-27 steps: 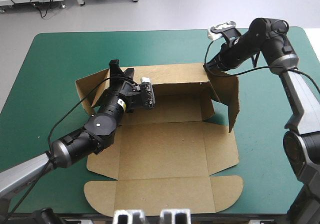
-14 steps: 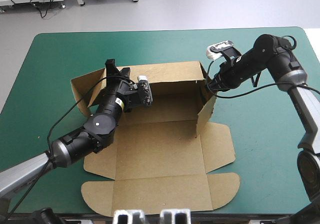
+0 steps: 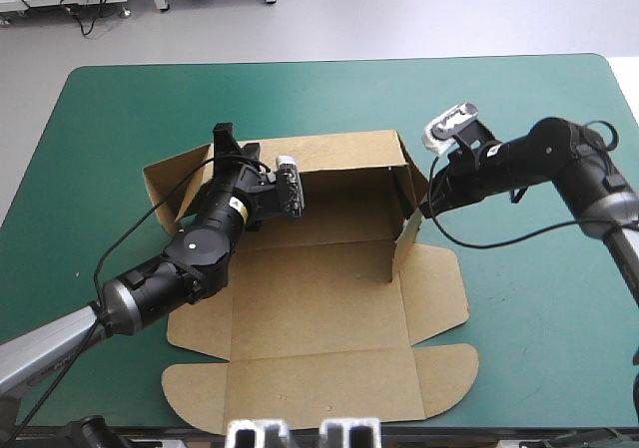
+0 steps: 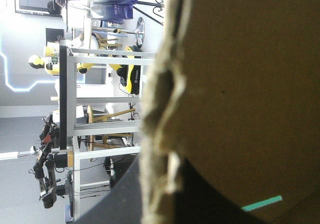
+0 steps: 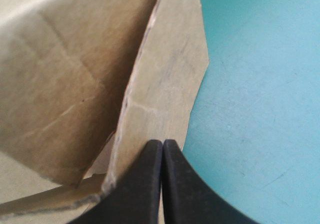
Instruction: Fold the box
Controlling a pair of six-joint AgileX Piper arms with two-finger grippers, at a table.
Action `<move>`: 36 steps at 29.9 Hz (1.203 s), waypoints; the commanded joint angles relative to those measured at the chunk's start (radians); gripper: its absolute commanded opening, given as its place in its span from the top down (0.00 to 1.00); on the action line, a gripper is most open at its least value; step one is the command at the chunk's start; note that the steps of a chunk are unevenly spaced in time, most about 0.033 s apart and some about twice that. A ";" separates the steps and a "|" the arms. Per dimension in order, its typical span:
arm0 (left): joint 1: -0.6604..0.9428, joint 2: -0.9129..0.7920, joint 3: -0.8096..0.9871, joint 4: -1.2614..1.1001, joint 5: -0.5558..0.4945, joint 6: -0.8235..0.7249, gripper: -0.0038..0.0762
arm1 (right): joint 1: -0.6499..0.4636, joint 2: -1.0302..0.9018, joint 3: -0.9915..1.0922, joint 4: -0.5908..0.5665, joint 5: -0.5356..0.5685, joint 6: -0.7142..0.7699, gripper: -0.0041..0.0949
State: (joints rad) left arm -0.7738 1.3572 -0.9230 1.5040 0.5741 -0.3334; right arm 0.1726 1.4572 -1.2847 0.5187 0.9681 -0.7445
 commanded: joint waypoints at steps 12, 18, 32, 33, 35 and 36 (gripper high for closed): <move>0.001 -0.037 -0.026 -0.037 0.004 0.088 0.97 | -0.005 -0.229 0.457 0.591 -0.339 -0.722 0.98; -0.020 -0.030 -0.023 -0.152 0.016 0.244 0.97 | -0.005 -0.231 0.448 0.548 -0.350 -0.722 0.66; -0.063 -0.028 -0.023 -0.204 0.012 0.240 0.97 | -0.002 -0.201 0.429 0.603 -0.296 -0.750 0.16; -0.063 -0.028 -0.023 -0.206 0.012 0.240 0.97 | -0.002 -0.201 0.429 0.630 -0.294 -0.769 0.17; -0.063 -0.028 -0.023 -0.212 0.005 0.240 0.97 | -0.002 -0.201 0.429 0.720 -0.294 -0.836 0.18; -0.063 -0.028 -0.023 -0.212 0.005 0.240 0.97 | -0.002 -0.199 0.429 0.778 -0.294 -0.867 0.19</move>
State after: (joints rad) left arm -0.8253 1.3561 -0.9258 1.3266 0.6096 -0.0929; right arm 0.1715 1.2780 -0.8216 1.1240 0.6677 -1.5299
